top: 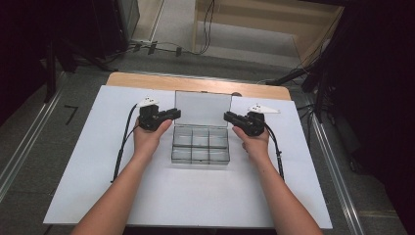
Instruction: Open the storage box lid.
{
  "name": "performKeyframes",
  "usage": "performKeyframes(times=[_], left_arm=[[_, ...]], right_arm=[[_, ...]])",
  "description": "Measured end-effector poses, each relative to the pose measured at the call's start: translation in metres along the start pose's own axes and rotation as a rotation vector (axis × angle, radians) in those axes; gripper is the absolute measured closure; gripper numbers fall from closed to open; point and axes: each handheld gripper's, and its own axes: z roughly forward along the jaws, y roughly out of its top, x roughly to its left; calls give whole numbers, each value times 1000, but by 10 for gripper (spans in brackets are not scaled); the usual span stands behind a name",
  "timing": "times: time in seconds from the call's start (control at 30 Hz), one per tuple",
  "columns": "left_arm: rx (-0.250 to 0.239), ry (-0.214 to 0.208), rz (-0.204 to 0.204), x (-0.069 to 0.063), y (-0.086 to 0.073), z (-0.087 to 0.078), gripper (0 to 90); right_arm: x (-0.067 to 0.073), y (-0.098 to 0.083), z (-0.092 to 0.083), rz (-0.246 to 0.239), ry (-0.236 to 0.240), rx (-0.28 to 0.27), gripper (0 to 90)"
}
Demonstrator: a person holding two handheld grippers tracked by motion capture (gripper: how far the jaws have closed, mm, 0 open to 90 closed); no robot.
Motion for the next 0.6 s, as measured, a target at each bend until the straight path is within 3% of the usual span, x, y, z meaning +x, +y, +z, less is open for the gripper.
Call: performKeyframes(times=[0.6], left_arm=[[21, -18, -78, 9, -1, 7, 762]], right_arm=[[-5, -2, 6, 40, -12, 16, 741]])
